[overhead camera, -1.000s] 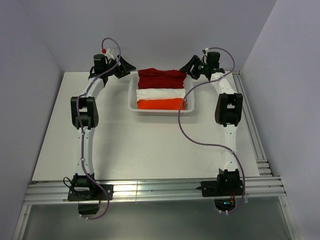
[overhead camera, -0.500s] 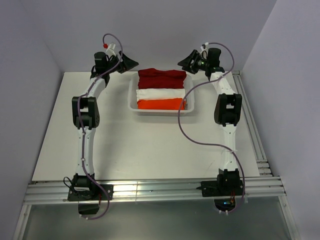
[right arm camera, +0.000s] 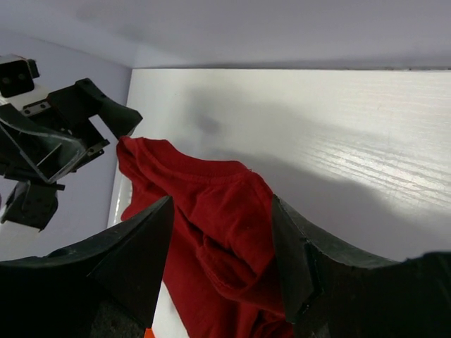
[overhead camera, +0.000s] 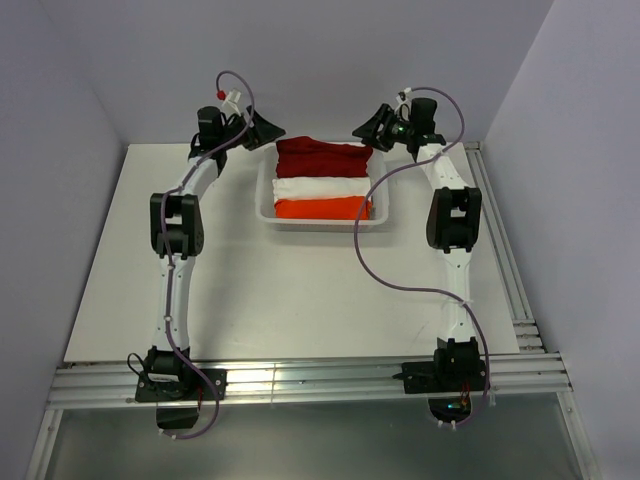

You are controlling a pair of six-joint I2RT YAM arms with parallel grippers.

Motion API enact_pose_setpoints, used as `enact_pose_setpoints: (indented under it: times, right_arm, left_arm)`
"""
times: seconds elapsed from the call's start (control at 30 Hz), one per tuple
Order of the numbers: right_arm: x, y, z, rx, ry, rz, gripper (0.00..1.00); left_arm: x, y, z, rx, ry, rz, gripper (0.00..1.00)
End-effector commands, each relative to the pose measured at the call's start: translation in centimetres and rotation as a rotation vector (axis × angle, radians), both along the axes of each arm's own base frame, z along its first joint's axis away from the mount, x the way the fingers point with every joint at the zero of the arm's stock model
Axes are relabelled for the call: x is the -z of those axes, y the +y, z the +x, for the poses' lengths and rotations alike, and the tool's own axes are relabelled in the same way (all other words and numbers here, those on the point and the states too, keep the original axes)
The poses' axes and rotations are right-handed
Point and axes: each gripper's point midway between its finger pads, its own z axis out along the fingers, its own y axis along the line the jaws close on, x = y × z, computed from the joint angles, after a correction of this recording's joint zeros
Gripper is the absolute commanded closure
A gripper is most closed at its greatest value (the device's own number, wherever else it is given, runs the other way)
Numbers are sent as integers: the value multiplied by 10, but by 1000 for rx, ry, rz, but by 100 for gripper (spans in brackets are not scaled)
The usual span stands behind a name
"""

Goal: Roll the t-shirts
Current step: Place the rolled tshirt into the container

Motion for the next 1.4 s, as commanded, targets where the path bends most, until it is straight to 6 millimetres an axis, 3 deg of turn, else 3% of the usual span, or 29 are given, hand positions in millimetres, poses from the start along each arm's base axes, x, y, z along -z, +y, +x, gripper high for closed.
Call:
enact_pose_setpoints:
  times: [0.0,0.3,0.43,0.6,0.67,0.7,0.77,0.8,0.83,1.0,1.07,1.1,1.13,1.17,1.23,1.37]
  right_arm:
    - [-8,8,-6,-19,-15,-41,36]
    - [5,-7,-9,23,19,-108,39]
    - [0,0,-18,-20,21,-86,55]
    - [0,2,-29,-46,35,-65,65]
    - [-3,4,-34,-63,33,-54,68]
    - [-5,5,-36,-68,31,-52,71]
    - [-8,4,-40,-69,28,-52,72]
    - [-9,4,-42,-68,23,-54,72]
    - [-20,3,-43,-67,-4,-53,73]
    - [-30,4,-53,-89,-13,-53,73]
    - [-33,5,-60,-101,-7,-46,75]
    - [-37,7,-64,-118,-6,-29,78]
    - [-49,7,-66,-121,-37,-19,79]
    - [-44,7,-72,-127,-20,-10,80]
    - [-59,8,-79,-142,-42,15,85]
    - [-62,10,-93,-192,-32,37,93]
  left_arm:
    - [-23,-16,-6,56,-89,-4,14]
    - [-22,-23,-13,91,-92,-8,20]
    - [-23,-25,-19,116,-91,-6,24]
    - [-12,-30,-34,159,-52,9,30]
    - [-23,-31,-41,169,-75,14,31]
    - [-12,-32,-47,176,-50,12,32]
    - [-25,-32,-54,177,-72,8,33]
    - [-16,-30,-59,178,-48,11,34]
    - [-26,-32,-63,184,-66,12,34]
    - [-31,-36,-89,223,-43,14,38]
    - [-45,-37,-100,233,-68,19,38]
    - [-37,-39,-108,237,-44,22,38]
    - [-47,-39,-113,240,-62,23,38]
    - [-44,-38,-117,243,-49,23,39]
    - [-48,-39,-122,252,-48,19,39]
    - [-60,-41,-122,269,-67,18,39]
